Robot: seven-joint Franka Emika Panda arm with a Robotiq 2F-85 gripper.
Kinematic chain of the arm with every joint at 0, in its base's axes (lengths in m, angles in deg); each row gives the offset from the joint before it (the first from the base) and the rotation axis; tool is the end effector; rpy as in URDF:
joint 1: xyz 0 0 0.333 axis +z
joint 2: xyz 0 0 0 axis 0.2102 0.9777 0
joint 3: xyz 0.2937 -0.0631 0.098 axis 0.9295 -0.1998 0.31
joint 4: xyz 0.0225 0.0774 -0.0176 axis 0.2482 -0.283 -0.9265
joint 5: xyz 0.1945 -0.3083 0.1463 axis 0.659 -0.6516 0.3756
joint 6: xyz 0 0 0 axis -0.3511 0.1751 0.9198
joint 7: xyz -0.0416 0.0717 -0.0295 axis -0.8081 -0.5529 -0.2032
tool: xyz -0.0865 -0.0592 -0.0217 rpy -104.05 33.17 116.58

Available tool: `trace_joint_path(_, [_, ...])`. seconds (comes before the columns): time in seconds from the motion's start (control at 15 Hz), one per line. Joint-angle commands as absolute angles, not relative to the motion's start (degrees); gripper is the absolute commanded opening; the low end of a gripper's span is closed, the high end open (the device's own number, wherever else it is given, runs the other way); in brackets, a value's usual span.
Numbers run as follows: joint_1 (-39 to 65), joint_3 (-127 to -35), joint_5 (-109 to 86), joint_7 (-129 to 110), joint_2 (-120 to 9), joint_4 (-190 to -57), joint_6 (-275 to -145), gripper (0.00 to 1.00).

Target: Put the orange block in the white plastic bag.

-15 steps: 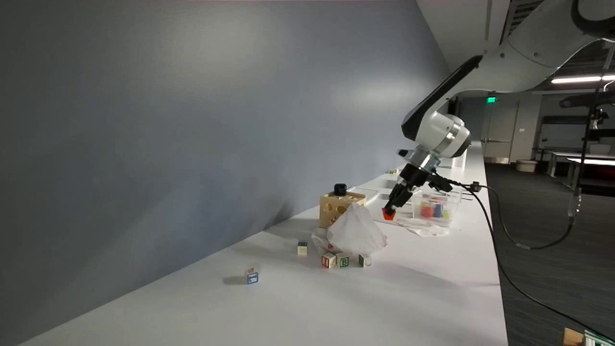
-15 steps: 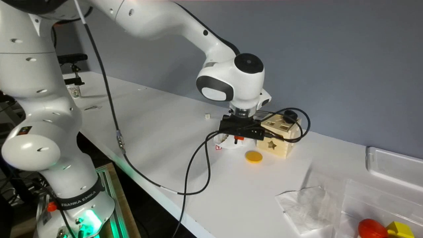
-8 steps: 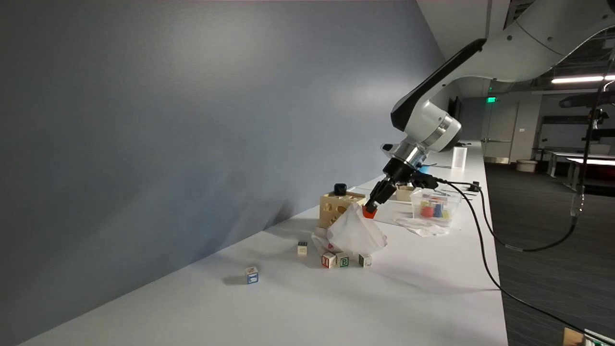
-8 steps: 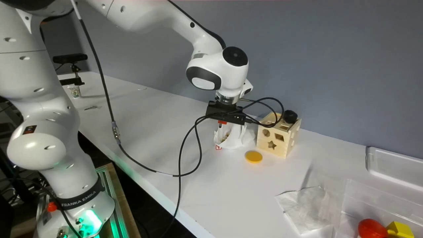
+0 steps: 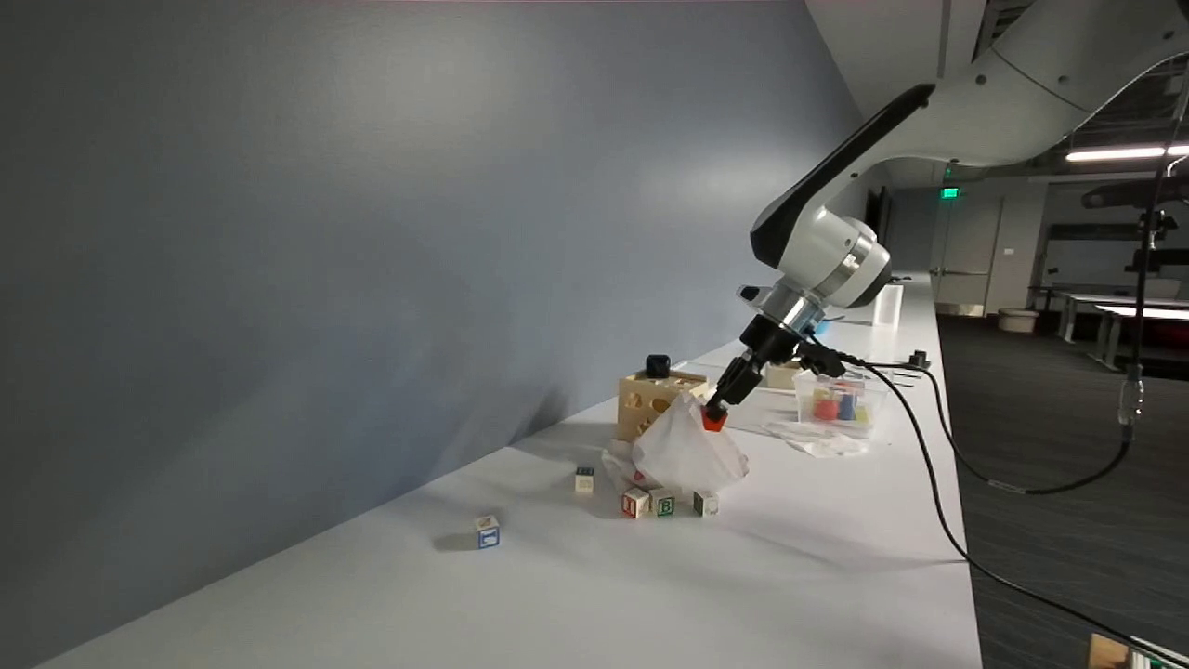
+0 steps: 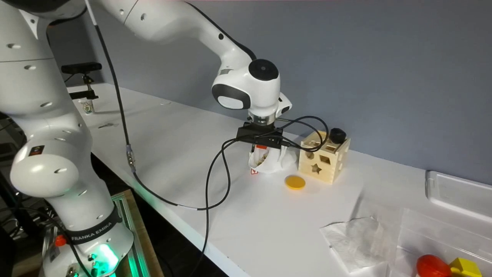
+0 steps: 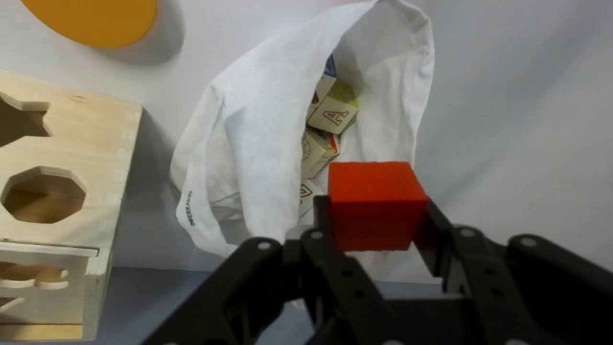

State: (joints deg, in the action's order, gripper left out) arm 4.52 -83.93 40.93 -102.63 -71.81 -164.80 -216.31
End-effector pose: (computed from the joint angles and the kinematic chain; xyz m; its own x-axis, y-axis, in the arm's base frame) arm 0.4992 -0.1294 0.3441 0.6897 0.4787 0.5433 0.6160 -0.7823 -0.0927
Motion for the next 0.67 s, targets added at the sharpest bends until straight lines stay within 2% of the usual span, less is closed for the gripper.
trace_joint_path(0.0, [5.17,-83.55,42.74,-101.82,-72.1,-166.26,-219.82,0.19])
trace_joint_path(0.6, [7.59,-80.13,54.88,-106.12,-66.51,-164.89,-231.54,0.19])
